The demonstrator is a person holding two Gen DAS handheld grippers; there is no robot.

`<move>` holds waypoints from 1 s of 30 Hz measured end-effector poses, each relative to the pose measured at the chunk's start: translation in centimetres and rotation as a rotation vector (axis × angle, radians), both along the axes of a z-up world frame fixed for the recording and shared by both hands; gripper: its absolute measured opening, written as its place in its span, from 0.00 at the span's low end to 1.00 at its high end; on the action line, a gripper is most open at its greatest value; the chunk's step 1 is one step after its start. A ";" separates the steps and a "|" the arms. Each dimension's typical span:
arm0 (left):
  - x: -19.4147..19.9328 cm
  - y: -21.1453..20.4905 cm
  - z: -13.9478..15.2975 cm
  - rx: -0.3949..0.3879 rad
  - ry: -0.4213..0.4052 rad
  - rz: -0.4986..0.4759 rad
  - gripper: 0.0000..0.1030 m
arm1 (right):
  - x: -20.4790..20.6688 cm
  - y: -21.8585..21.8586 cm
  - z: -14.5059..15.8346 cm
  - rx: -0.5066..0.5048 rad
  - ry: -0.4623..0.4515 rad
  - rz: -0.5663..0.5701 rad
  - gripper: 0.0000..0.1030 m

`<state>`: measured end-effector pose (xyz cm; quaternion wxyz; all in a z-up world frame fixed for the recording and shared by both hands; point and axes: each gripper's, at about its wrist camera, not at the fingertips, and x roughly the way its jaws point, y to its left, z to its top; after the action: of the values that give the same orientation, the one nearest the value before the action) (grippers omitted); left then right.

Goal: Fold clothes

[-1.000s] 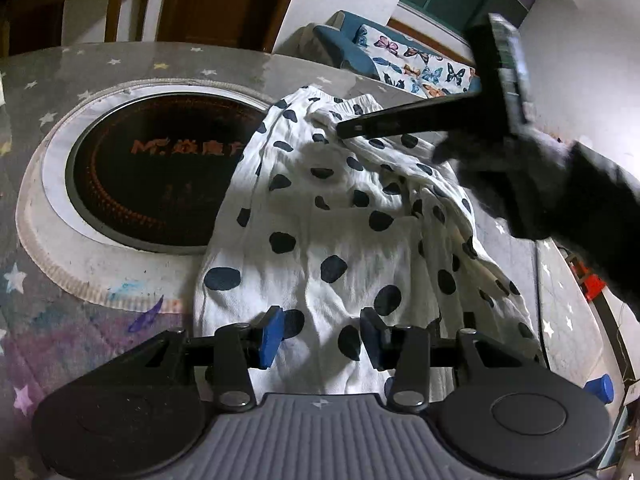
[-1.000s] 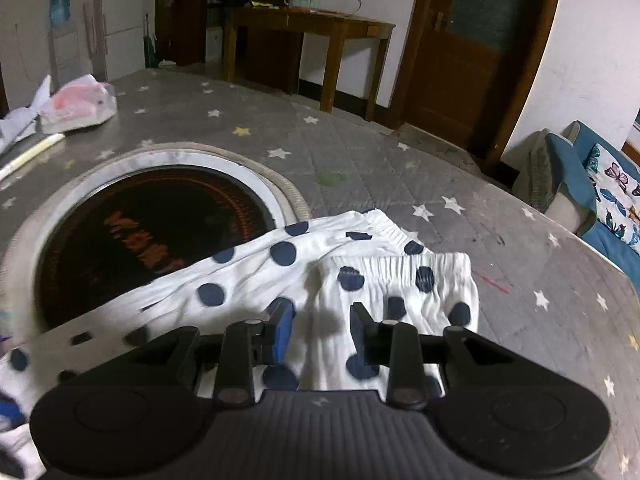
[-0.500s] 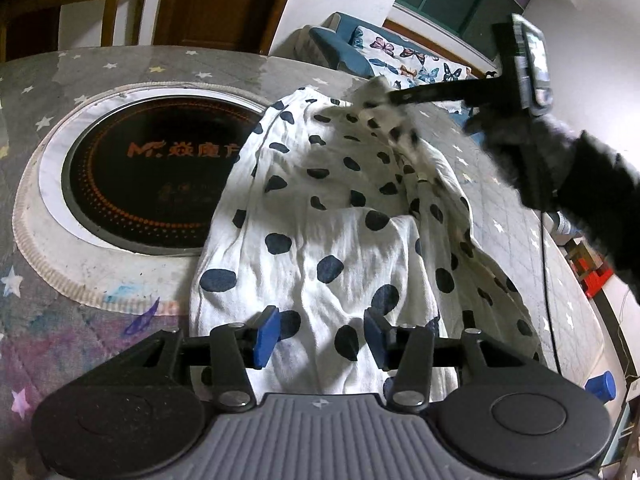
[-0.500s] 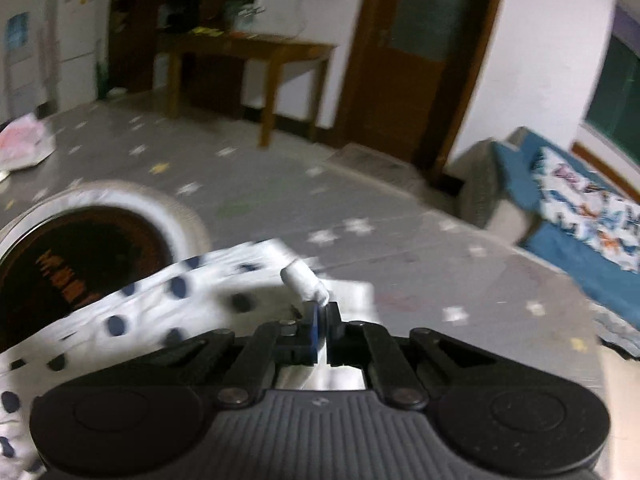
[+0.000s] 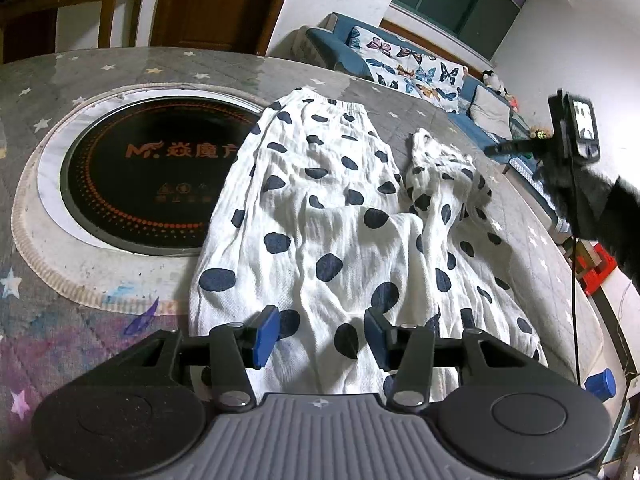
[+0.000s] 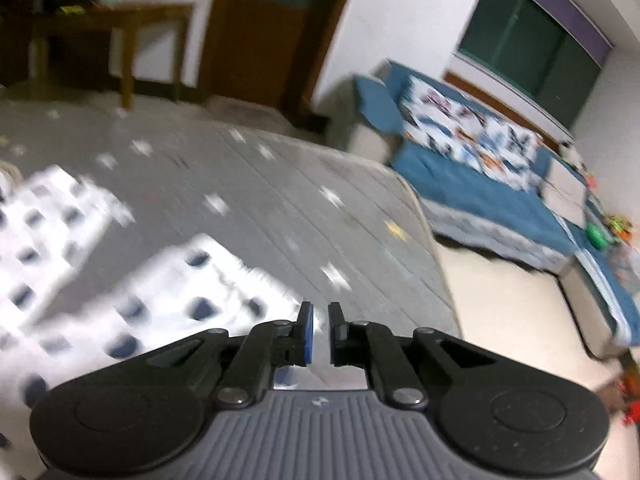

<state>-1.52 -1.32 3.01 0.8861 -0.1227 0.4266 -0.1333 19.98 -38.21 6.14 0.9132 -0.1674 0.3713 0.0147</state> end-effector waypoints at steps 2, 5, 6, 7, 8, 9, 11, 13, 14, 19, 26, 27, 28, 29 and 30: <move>0.0 0.0 0.0 0.001 0.000 0.000 0.50 | -0.5 -0.8 0.0 0.011 -0.011 -0.022 0.11; 0.0 -0.1 0.0 0.004 0.000 -0.002 0.51 | 0.0 0.0 -0.6 0.055 0.009 0.000 0.18; 0.0 -0.2 0.0 0.005 -0.001 -0.003 0.52 | 0.3 0.5 -0.8 0.072 0.019 0.013 0.18; 0.0 -0.2 0.0 0.007 -0.002 -0.005 0.52 | 0.6 1.0 -1.1 0.089 0.029 0.026 0.19; 0.0 -0.3 0.0 0.009 -0.003 -0.006 0.52 | 0.9 1.5 -1.3 0.106 0.040 0.038 0.21; -0.1 -0.3 0.0 0.009 -0.004 -0.006 0.52 | 1.2 2.0 -1.5 0.123 0.050 0.051 0.22; -0.1 -0.3 0.0 0.008 -0.004 -0.005 0.52 | 1.8 2.9 -2.0 0.157 0.070 0.077 0.25; -0.1 -0.2 0.0 0.004 -0.003 -0.002 0.52 | 2.4 3.9 -2.5 0.192 0.090 0.102 0.25; -0.1 -0.2 0.0 0.002 -0.003 -0.002 0.52 | 2.7 4.3 -2.7 0.209 0.100 0.115 0.25; -0.1 -0.1 0.0 -0.004 -0.003 -0.007 0.52 | 4.4 5.5 -3.5 0.240 0.096 0.116 0.27; -0.3 -0.1 0.3 0.016 -0.010 0.003 0.53 | 7.5 7.8 -2.8 0.158 0.057 0.095 0.28; -0.5 0.0 0.5 0.024 -0.016 0.005 0.53 | 7.4 8.5 -2.2 0.165 0.044 0.113 0.28; -0.7 0.2 0.8 0.026 -0.026 0.012 0.53 | 7.2 9.1 -1.7 0.182 0.043 0.141 0.28; -0.9 0.4 1.2 0.029 -0.036 0.020 0.53 | 6.9 9.9 -1.3 0.202 0.051 0.176 0.29; -1.1 0.6 1.5 0.031 -0.046 0.027 0.53 | 6.6 10.8 -0.9 0.222 0.060 0.210 0.29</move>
<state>-2.66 -0.69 4.50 0.8991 -0.1117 0.4067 -0.1175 26.56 -27.44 5.21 0.9081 -0.1027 0.3748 0.1563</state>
